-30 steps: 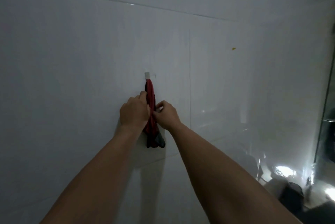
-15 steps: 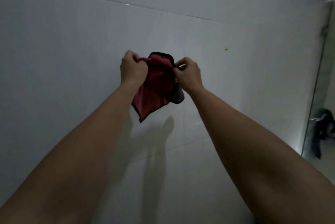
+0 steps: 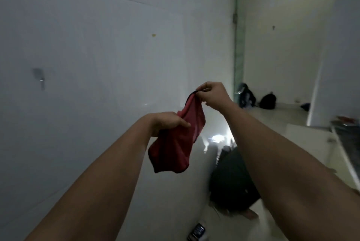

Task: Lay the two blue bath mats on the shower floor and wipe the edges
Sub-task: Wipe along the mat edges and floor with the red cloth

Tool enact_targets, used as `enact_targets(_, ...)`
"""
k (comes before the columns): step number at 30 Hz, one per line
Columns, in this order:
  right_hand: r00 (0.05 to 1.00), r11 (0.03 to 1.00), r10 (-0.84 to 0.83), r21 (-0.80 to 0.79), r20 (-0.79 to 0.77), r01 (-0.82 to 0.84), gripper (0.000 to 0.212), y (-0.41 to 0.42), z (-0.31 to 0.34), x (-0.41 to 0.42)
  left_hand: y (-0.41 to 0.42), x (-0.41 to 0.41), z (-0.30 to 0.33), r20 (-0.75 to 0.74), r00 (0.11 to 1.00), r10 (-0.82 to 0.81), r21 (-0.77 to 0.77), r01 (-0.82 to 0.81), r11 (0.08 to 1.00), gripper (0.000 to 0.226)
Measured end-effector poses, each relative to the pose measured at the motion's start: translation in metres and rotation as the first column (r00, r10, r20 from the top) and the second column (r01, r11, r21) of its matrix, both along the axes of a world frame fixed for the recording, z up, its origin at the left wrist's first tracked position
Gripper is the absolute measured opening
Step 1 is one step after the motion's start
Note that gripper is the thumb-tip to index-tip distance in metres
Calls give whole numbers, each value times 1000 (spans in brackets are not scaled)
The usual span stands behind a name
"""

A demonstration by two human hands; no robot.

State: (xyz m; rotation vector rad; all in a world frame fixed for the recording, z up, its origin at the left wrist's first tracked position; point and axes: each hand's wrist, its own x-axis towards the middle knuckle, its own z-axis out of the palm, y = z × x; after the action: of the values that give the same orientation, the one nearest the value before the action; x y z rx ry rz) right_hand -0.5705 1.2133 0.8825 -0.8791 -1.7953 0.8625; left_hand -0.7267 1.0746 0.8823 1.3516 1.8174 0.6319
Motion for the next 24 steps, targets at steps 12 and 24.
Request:
enact_targets(12, 768, 520, -640, -718, 32, 463, 57, -60, -237, 267, 118, 239, -136, 329, 898, -294, -37, 323, 946, 36)
enact_targets(24, 51, 355, -930, -858, -363, 371, 47, -213, -298, 273, 94, 323, -234, 499, 652, -571, -161, 717, 678, 41)
